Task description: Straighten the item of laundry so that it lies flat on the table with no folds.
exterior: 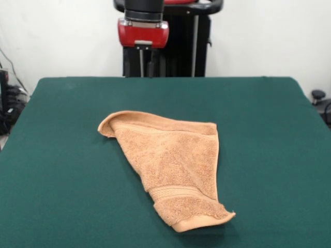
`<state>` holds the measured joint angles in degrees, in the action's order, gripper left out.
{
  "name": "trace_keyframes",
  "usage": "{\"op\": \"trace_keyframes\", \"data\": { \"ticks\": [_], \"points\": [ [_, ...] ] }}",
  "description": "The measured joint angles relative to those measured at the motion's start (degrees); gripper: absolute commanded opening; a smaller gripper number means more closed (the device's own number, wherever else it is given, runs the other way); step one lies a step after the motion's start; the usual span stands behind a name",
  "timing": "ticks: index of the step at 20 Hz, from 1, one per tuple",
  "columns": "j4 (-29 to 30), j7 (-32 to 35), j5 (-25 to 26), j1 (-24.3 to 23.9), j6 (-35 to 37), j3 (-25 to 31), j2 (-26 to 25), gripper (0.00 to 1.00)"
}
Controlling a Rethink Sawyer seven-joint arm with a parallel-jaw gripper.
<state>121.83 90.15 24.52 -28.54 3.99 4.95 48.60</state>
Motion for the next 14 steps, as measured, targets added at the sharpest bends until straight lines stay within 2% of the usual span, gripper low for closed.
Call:
{"op": "trace_keyframes", "data": {
  "ticks": [14],
  "points": [
    [0.03,0.00,1.70,-0.87,-0.58,0.27,-1.11,1.00]
  ]
}}
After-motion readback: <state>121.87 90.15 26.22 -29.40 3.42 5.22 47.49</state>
